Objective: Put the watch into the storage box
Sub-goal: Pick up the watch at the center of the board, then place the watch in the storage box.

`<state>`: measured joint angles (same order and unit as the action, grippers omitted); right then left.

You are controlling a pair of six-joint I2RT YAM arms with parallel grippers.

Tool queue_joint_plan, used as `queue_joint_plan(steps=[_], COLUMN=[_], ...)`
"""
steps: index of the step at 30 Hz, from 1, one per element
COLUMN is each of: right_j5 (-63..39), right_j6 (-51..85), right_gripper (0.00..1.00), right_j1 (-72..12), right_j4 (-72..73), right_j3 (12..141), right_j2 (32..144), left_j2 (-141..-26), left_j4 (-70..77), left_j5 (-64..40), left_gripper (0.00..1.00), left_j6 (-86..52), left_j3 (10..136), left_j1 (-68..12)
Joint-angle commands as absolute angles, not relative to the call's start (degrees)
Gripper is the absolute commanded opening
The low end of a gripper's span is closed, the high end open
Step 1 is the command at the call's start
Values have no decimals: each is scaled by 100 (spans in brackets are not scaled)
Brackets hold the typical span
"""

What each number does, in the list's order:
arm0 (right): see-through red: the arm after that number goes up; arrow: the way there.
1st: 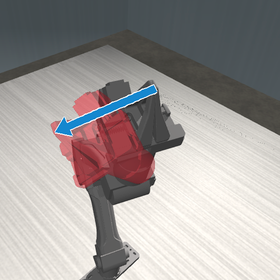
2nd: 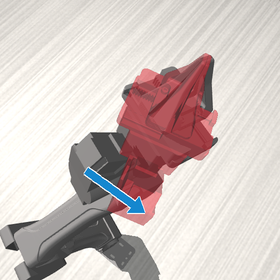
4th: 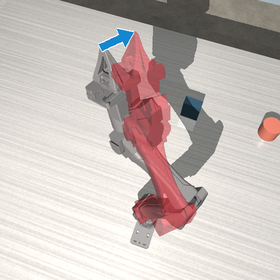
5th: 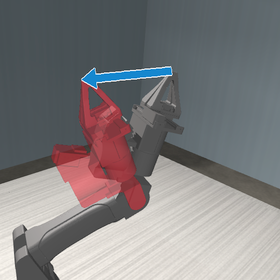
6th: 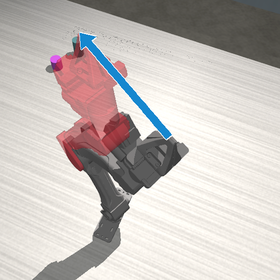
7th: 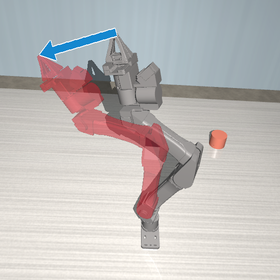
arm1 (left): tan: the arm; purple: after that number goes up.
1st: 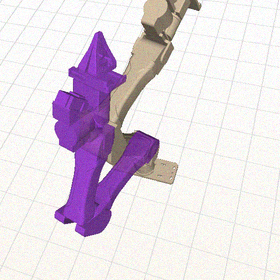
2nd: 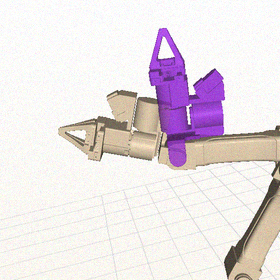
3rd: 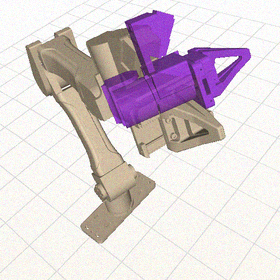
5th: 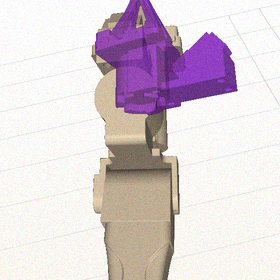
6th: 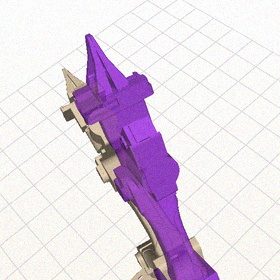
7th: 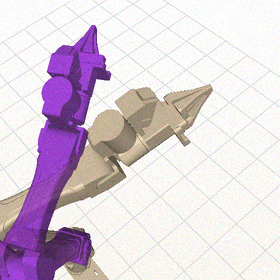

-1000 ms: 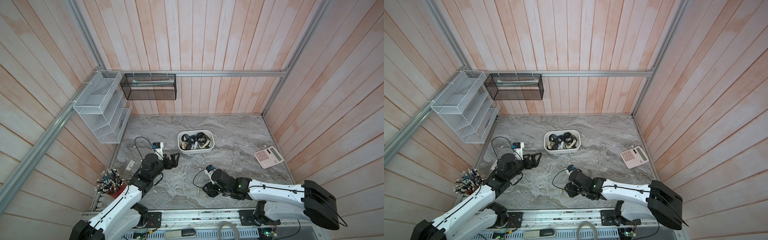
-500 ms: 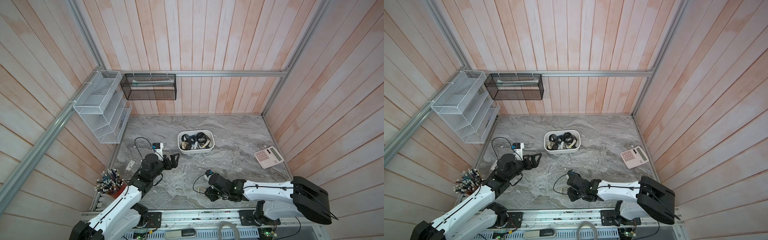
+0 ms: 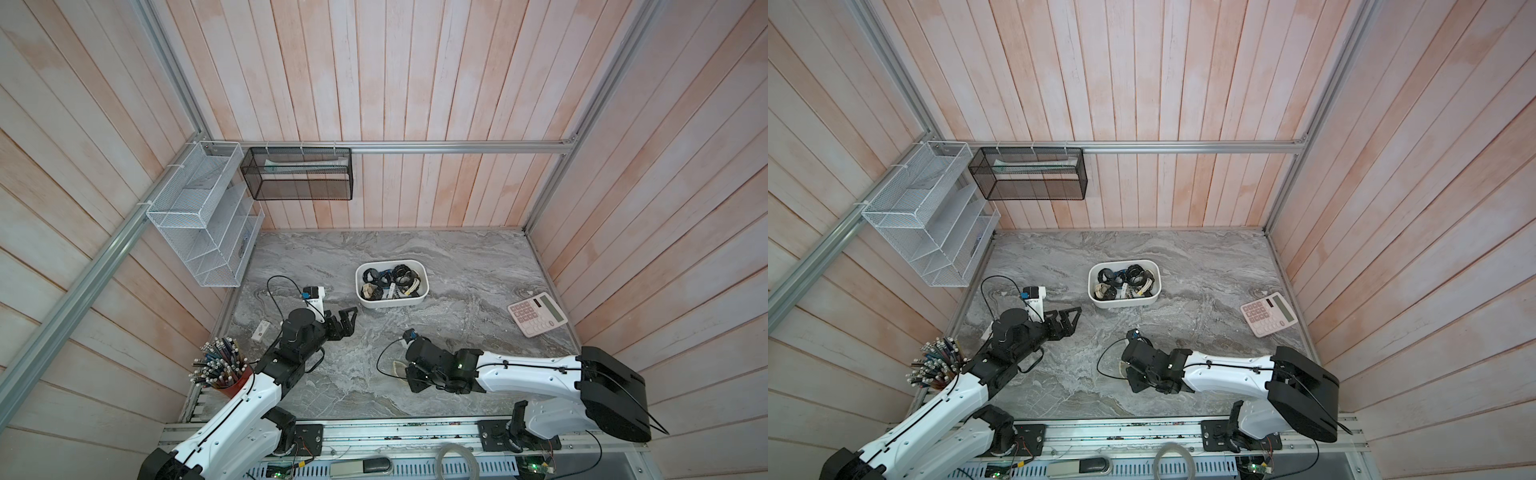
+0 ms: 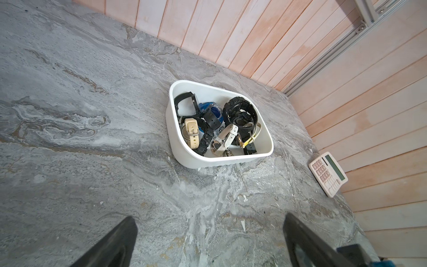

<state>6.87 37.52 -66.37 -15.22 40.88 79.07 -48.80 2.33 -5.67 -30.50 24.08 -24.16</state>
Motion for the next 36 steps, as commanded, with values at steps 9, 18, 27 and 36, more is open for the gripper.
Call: queue_joint_plan(steps=[9, 18, 27, 36], right_j5=[1366, 1486, 1251, 1292], right_j6=[2251, 1403, 888, 731], right_gripper=[0, 0, 0, 0], right_j1=[-4912, -4327, -4070, -4021], right_j4=[-797, -630, -743, -733], right_j3=[5830, 7352, 8532, 9020], right_j2=[8418, 9803, 11049, 11938], left_j2=[-4577, -4535, -4435, -4352], left_j4=[98, 40, 26, -96], left_j5=[-475, -572, -607, -566], left_gripper=[100, 100, 100, 100], left_j6=[-3114, -3118, -3217, -3249], left_j3=[2241, 2159, 2112, 2155], left_j1=[-2426, -2426, -2434, -2430])
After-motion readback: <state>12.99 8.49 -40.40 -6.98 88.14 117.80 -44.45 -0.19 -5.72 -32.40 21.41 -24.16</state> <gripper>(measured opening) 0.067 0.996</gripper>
